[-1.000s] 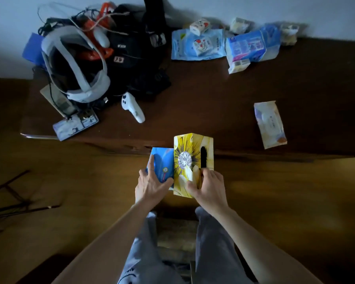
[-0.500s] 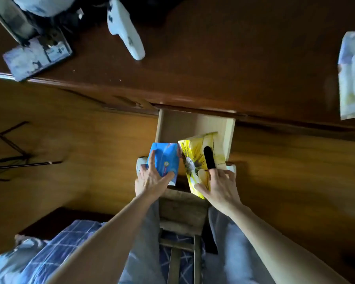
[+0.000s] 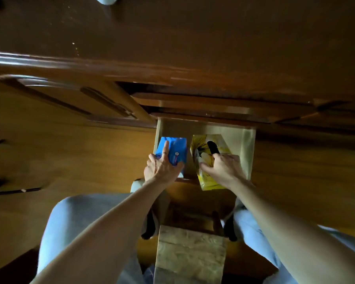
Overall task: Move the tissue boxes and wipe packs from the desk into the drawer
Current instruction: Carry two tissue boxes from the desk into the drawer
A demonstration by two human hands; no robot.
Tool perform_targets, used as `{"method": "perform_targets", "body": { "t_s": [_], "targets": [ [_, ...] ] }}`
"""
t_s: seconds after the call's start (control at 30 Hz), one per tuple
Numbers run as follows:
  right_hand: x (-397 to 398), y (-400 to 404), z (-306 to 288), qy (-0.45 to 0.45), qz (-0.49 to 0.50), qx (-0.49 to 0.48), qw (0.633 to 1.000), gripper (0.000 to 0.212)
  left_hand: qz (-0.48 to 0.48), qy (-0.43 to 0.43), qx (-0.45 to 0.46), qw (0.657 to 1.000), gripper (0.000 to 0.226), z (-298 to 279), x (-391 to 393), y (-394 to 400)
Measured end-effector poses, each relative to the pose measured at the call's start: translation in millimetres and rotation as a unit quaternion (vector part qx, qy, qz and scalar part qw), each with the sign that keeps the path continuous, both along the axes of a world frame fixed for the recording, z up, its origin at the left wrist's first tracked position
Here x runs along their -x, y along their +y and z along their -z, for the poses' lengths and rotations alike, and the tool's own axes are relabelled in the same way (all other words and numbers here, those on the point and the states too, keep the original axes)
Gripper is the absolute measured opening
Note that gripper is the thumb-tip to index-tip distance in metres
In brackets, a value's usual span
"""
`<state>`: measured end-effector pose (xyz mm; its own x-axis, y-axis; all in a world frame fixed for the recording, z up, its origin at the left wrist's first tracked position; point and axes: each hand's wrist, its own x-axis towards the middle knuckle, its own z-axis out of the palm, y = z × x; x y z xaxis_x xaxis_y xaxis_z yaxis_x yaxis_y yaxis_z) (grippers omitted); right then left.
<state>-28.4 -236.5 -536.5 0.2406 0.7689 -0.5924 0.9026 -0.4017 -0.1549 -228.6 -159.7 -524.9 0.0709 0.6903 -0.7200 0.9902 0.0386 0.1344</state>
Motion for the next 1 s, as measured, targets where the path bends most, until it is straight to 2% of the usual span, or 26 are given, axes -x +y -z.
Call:
{"method": "perform_targets", "body": {
  "t_s": [0.17, 0.23, 0.4, 0.47, 0.53, 0.6, 0.67, 0.77, 0.87, 1.0],
  "targets": [
    [-4, 17, 73, 0.021, 0.055, -0.013, 0.998, 0.083, 0.054, -0.017, -0.037, 0.998, 0.088, 64, -18, 12],
    [-7, 22, 96, 0.008, 0.043, 0.0, 0.999, 0.082, 0.08, -0.016, -0.052, 0.995, 0.087, 91, -21, 10],
    [9, 37, 129, -0.09, -0.03, -0.067, 0.993, 0.076, 0.082, 0.018, -0.076, 0.994, 0.085, 156, -27, 7],
    [21, 35, 142, -0.06, -0.013, -0.092, 0.994, 0.078, 0.069, 0.005, -0.077, 0.995, 0.085, 173, -25, -1],
    [23, 28, 143, 0.008, 0.064, -0.11, 0.992, 0.079, 0.058, -0.028, -0.113, 0.992, 0.081, 174, -17, -7],
    [23, 2, 127, 0.045, 0.124, -0.099, 0.986, 0.079, 0.038, -0.038, -0.09, 0.994, 0.078, 158, 2, -22],
    [14, -14, 107, 0.056, 0.143, -0.119, 0.981, 0.081, 0.035, -0.052, -0.082, 0.995, 0.077, 135, 13, -22],
    [6, -11, 75, 0.012, 0.125, -0.12, 0.985, 0.086, 0.013, -0.059, -0.114, 0.992, 0.073, 114, 13, -4],
    [6, -16, 71, 0.009, 0.129, -0.134, 0.983, 0.087, 0.047, -0.075, -0.123, 0.989, 0.068, 102, 13, -15],
    [0, -18, 86, 0.026, 0.153, -0.129, 0.979, 0.091, 0.144, -0.067, -0.157, 0.975, 0.034, 98, 13, -16]
  ]
}}
